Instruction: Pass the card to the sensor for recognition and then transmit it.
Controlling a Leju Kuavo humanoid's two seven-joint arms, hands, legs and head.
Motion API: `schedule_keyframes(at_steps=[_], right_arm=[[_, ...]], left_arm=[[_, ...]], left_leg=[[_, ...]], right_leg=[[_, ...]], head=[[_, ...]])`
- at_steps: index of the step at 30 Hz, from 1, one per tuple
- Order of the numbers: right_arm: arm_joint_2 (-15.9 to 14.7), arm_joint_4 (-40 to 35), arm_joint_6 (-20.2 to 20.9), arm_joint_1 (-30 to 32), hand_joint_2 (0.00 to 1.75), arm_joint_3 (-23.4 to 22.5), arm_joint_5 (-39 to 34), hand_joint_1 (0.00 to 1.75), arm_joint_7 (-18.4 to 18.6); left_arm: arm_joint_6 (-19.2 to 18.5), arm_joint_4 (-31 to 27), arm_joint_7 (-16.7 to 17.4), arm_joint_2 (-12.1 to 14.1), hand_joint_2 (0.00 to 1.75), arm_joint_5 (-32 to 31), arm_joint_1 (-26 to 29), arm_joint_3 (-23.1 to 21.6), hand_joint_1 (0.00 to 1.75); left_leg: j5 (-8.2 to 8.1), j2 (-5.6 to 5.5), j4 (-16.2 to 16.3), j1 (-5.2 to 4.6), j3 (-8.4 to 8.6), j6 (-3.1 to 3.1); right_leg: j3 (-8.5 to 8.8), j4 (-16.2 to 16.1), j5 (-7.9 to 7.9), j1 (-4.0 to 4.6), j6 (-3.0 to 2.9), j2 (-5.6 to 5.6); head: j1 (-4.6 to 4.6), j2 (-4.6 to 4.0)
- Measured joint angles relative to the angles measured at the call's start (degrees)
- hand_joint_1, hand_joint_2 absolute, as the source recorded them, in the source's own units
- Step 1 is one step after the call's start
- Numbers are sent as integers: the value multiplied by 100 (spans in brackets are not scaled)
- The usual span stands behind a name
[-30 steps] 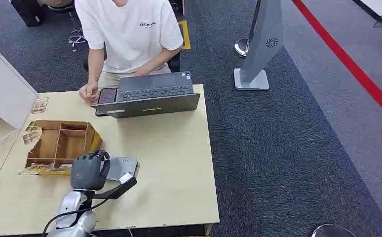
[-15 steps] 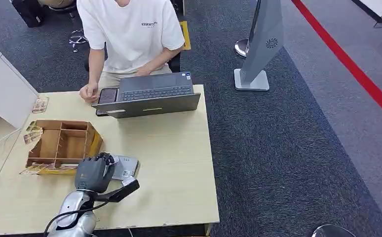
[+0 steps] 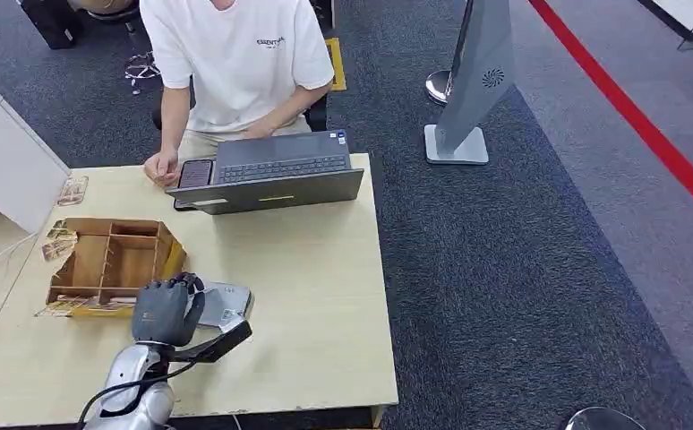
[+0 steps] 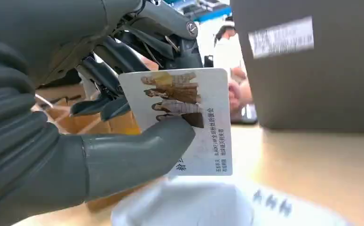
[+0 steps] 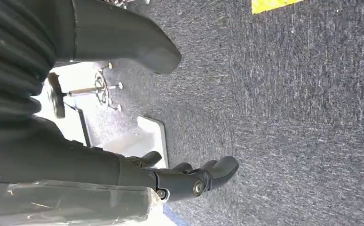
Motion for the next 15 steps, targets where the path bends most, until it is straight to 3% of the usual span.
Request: schedule_keyframes(at_steps=[4, 5, 6, 9, 13, 15], right_arm=[[0, 0, -7, 3, 175, 4, -7, 0, 35], [0, 0, -9, 6, 175, 22, -4, 0, 66], [0, 0, -9, 4, 175, 39, 0, 0, 68], [0, 0, -9, 8, 175, 98, 0, 0, 83], [0, 0, 18, 8, 175, 142, 39, 0, 83], [0, 0, 28, 8, 175, 151, 68, 0, 76]], left_arm=[[423, -463, -125, 15, 175, -29, 76, -2, 175], [972, -996, -241, 15, 175, -175, 111, -2, 175], [1085, -1225, -300, 13, 175, -243, 116, -2, 175], [1098, -2026, -751, -55, 175, -457, 230, 24, 175], [1113, -2948, -1638, -354, 175, -667, 270, 221, 175], [1115, -3286, -1924, -477, 175, -916, 227, 442, 175]], left_leg=[[0, 0, 0, 0, 0, 0], [0, 0, 0, 0, -1, 0], [0, -1, 0, 0, -1, 0], [0, 0, 0, 0, -2, 0], [-1, 0, 0, -1, -5, 1], [-1, 1, 0, -1, -2, 1]], right_leg=[[-1, 0, 0, 0, 0, 1], [-1, 0, 0, 0, 0, -1], [-1, 0, 0, 0, 0, -2], [-3, 0, 0, 0, 0, 0], [-2, -1, 0, -1, 1, -1], [-3, -1, 0, -1, 0, 0]], head=[[0, 0], [2, 0], [2, 0], [0, 0], [0, 0], [2, 0]])
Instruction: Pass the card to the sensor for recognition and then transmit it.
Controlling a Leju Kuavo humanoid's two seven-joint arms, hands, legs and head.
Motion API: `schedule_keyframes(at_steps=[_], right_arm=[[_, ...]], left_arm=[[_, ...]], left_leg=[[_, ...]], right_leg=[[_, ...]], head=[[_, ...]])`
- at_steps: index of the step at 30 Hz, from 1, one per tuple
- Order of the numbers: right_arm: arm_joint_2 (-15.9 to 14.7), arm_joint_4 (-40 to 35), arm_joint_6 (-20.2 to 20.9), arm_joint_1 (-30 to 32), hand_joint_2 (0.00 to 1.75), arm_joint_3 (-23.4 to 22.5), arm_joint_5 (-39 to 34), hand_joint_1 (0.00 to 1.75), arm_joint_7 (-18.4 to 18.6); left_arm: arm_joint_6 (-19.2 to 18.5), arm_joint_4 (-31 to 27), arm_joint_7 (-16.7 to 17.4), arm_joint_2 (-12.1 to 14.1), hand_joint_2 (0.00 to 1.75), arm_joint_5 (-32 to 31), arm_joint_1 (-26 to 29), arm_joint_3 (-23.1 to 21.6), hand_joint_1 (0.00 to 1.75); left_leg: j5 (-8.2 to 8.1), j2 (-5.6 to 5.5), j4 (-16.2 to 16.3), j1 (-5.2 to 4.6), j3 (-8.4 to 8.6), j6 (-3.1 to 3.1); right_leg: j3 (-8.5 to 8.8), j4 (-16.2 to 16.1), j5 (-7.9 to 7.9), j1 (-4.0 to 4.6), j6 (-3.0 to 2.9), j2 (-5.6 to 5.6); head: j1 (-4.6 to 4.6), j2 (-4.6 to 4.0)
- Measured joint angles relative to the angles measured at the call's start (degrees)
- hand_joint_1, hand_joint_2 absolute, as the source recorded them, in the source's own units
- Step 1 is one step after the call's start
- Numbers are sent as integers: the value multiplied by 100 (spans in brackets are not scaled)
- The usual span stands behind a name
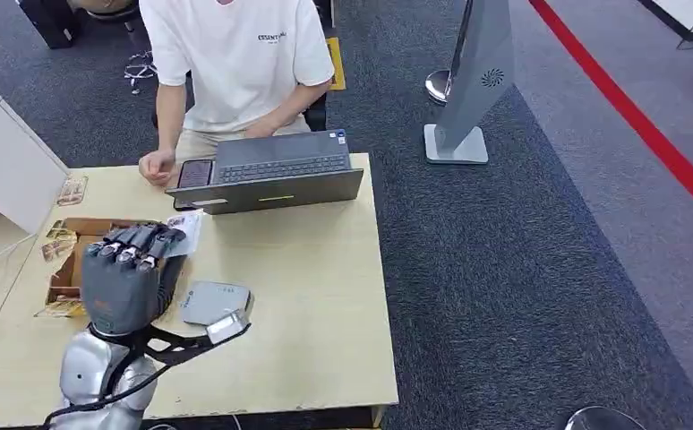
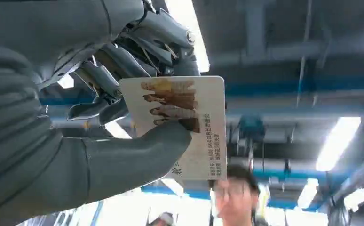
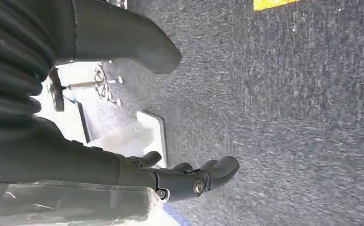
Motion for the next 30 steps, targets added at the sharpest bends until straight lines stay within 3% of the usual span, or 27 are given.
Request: schedule_keyframes(at_steps=[4, 9, 16, 20, 23, 28, 29, 30], right_arm=[[0, 0, 17, 0, 175, 48, 53, 0, -15], [-13, 0, 127, -6, 175, 136, 133, 0, -22], [-26, 0, 186, -8, 175, 149, 164, 0, -31], [-37, 0, 295, -4, 175, 258, 65, 0, -101], [-57, 0, 299, -6, 175, 286, 35, 0, -114], [-70, 0, 297, -7, 175, 293, 7, 0, -39], [-72, 0, 297, -7, 175, 293, 2, 0, -28], [-72, 0, 297, -7, 175, 293, 2, 0, -28]], left_arm=[[0, -194, 252, 22, 175, -343, -309, 297, 175], [-2, 121, 862, 394, 175, -640, -984, 505, 175], [-2, 587, 1103, 798, 175, -833, -1436, 585, 175], [-2, 1632, 1865, 1292, 175, -1210, -2027, 561, 175], [-2, 2377, 1904, 1622, 175, -1147, -2407, 546, 175], [2, 3014, 1887, 1782, 175, -1138, -2650, 509, 175], [2, 3087, 1889, 1792, 175, -1140, -2661, 500, 0], [4, 3161, 1900, 1795, 175, -1138, -2672, 489, 0]], left_leg=[[4, -2, 0, 2, 2, -3], [17, -2, -1, 4, 3, -17], [18, 0, -1, 3, 0, -19], [20, 7, -1, 4, 1, -22], [26, 11, -1, 4, 2, -31], [26, 9, -1, 4, 0, -31], [26, 9, -1, 4, -1, -31], [26, 9, -1, 4, -2, -30]], right_leg=[[0, 3, 2, 1, -4, -2], [-4, 14, 9, 4, -15, -1], [-9, 15, 13, 3, -20, 2], [-16, 16, 15, 4, -23, 8], [-19, 20, 18, 4, -28, 14], [-19, 20, 18, 5, -28, 13], [-19, 20, 18, 4, -28, 14], [-19, 20, 18, 4, -28, 14]], head=[[-2, 0], [-2, 0], [-4, 0], [-4, 0], [-13, 0], [-13, 0], [-13, 0], [-13, 0]])
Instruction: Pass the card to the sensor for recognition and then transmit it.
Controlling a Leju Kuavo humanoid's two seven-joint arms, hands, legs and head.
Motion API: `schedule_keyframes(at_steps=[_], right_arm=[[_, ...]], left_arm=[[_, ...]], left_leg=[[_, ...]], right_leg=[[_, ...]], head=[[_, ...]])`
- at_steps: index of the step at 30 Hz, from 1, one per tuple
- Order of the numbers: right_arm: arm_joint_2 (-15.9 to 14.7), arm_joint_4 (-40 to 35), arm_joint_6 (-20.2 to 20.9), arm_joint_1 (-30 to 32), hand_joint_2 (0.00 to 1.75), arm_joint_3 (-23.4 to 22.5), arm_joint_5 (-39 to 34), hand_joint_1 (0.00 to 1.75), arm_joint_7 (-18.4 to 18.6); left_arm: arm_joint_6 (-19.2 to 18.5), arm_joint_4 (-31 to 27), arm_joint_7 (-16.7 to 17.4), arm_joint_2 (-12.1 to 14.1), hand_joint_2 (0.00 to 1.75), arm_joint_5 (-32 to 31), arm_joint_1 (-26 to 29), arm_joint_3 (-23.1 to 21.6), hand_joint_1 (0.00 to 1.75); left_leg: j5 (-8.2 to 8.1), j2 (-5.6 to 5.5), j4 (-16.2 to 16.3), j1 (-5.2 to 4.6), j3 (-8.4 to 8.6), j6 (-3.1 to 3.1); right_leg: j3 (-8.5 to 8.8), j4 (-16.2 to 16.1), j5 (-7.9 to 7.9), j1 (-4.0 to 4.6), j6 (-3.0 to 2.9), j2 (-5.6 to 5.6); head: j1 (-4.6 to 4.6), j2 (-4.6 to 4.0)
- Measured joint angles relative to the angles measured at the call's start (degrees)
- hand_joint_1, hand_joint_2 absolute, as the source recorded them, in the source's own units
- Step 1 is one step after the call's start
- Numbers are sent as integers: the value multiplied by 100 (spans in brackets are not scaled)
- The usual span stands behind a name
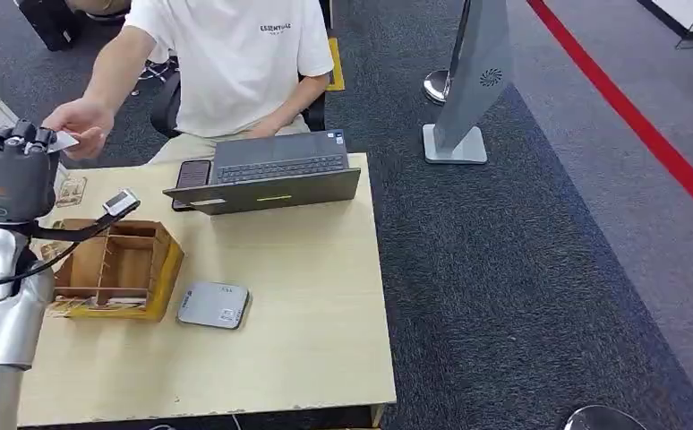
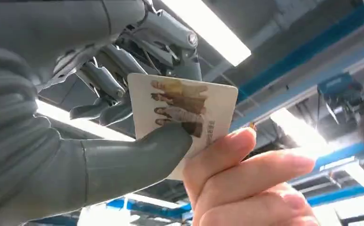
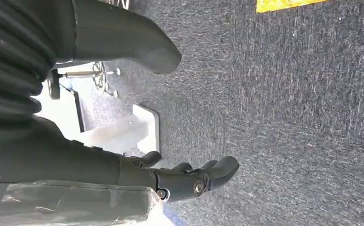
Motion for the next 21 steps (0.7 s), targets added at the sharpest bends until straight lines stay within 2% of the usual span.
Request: schedule_keyframes(at_steps=[5, 15, 18, 21], right_arm=[[-4, 0, 9, 0, 175, 0, -9, 0, -2], [-11, 0, 9, 0, 175, 0, -9, 0, 0], [-11, 0, -2, 1, 175, 0, -39, 0, 20], [-11, 0, -77, -1, 175, -4, -131, 0, 74]], left_arm=[[4, 231, -48, 0, 175, 146, -16, -48, 0], [7, 240, -210, -18, 175, 238, 32, -50, 0], [11, 82, -525, -101, 175, 425, 179, -48, 0], [22, -486, -1070, -381, 175, 889, 553, -41, 0]], left_leg=[[0, 1, 0, -1, -2, 1], [0, 0, 0, 0, -1, 0], [0, 0, 0, 0, -1, 0], [-4, -1, 0, -5, -3, 5]], right_leg=[[0, -1, 0, -1, 0, 0], [-2, 0, 0, -1, 0, 0], [-2, 0, 0, -1, 0, 0], [2, -1, -1, -5, 1, -2]], head=[[2, 0], [0, 0], [0, 0], [2, 0]])
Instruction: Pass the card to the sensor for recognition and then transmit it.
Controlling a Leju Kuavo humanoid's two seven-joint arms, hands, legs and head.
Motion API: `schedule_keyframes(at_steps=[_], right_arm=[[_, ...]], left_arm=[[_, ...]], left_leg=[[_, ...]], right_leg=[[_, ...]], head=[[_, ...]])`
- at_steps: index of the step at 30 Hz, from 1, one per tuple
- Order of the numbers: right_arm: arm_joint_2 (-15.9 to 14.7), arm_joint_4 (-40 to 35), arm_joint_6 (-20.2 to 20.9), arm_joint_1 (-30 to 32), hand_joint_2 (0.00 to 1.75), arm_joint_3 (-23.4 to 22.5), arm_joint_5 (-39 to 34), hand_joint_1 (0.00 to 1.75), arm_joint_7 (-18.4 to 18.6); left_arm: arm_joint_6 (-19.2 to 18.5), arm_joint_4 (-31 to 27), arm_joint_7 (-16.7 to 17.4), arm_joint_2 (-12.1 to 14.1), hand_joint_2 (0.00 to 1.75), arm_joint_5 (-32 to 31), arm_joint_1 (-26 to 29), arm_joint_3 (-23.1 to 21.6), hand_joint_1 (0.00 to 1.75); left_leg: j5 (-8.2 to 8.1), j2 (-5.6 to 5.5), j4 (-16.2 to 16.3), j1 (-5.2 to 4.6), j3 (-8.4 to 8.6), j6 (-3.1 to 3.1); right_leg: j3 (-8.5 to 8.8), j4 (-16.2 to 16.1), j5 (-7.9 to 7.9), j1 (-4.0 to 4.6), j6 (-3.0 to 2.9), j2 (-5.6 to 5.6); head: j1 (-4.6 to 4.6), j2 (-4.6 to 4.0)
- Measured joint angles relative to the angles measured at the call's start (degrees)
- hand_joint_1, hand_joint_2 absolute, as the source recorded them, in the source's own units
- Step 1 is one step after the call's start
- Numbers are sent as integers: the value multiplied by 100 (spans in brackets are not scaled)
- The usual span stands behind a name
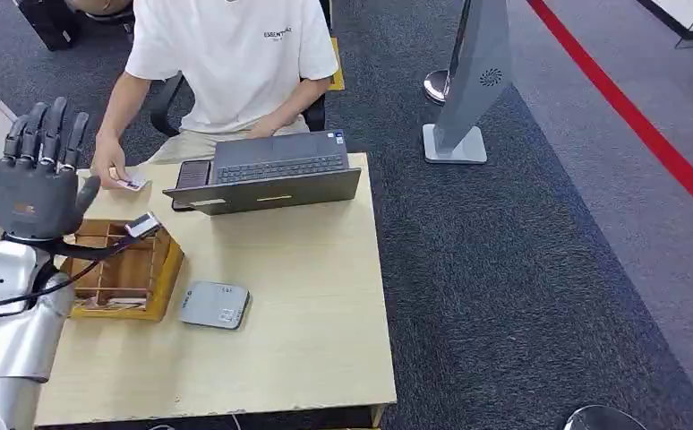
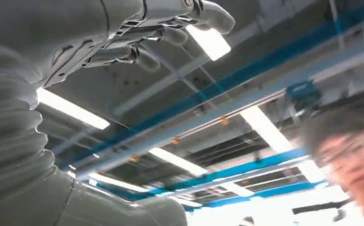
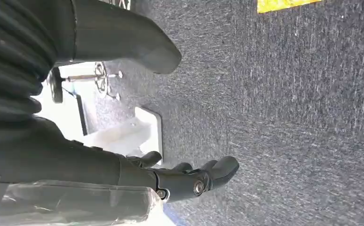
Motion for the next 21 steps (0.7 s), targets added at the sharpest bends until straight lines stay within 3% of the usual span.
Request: schedule_keyframes(at_steps=[5, 9, 11, 14, 17, 21], right_arm=[[4, 9, -153, 12, 175, -66, -184, 0, 79], [7, 26, -240, 16, 175, -170, -318, 0, 113], [9, 26, -245, 16, 175, -227, -385, 0, 111], [15, 26, -249, 17, 175, -341, -432, 0, 96], [20, 33, -240, 18, 175, -365, -443, 0, 59], [20, 33, -238, 10, 175, -413, -450, 0, 41]], left_arm=[[4, -1537, -434, -557, 175, 303, 1337, -26, 0], [4, -2601, -1422, -1019, 175, 676, 2522, 42, 0], [4, -2896, -1535, -1208, 175, 830, 3086, 90, 0], [4, -2970, -1324, -1221, 175, 1026, 3688, 166, 0], [-13, -2775, -680, -937, 175, 1290, 4049, 164, 0], [-256, -2237, -266, -482, 175, 1698, 4094, 164, 0]], left_leg=[[-20, 28, 0, -4, 1, 17], [-33, 27, 0, -4, 1, 16], [-38, 26, -1, -4, 2, 17], [-44, 26, -2, -2, 4, 21], [-43, 22, -3, 4, 4, 19], [-34, 14, -8, 5, 5, 7]], right_leg=[[-3, -9, -4, -3, 6, 25], [0, -12, -19, -4, 27, 26], [0, -12, -23, -4, 27, 26], [0, -11, -27, -3, 26, 24], [-2, -11, -31, 2, 20, 17], [0, -4, -29, 4, 17, 9]], head=[[4, 0], [0, 0], [0, 0], [-2, 0], [-2, 0], [-2, 0]])
